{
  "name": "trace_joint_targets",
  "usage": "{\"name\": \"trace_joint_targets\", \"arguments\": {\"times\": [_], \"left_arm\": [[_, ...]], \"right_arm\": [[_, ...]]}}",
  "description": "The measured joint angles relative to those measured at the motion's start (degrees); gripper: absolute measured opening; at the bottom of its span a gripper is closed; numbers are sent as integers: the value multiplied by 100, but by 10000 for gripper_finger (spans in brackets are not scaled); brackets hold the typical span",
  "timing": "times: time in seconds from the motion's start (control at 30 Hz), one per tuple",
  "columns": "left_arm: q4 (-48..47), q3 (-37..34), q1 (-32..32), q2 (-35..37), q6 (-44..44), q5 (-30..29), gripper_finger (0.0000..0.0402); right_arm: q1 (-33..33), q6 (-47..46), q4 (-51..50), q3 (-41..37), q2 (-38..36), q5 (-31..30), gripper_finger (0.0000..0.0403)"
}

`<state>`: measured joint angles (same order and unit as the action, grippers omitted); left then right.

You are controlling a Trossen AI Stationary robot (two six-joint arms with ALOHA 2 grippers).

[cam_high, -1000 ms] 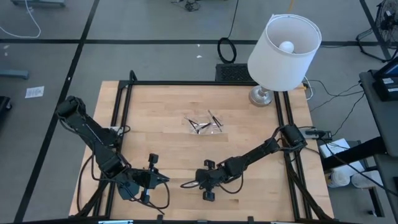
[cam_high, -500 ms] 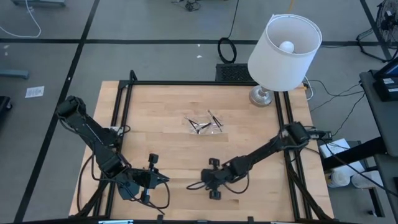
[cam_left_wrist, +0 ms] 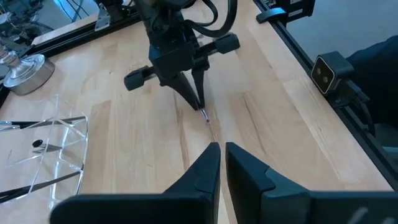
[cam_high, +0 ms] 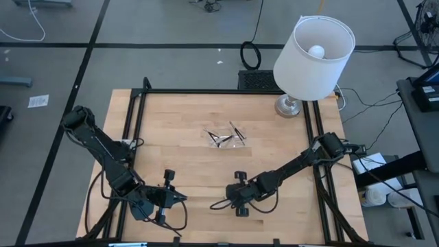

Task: Pick & Place Makeup Supplies
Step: Put the makeup brush into the transparent organizer

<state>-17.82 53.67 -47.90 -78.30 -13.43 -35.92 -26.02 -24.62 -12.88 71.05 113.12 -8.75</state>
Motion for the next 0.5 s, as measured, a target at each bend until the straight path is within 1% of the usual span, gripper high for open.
{"name": "trace_joint_targets", "arguments": {"times": [0.5], "left_arm": [[4, 0, 0, 0, 4, -2, 35]], "right_arm": [[2, 63, 212, 15, -15, 2, 112]]}}
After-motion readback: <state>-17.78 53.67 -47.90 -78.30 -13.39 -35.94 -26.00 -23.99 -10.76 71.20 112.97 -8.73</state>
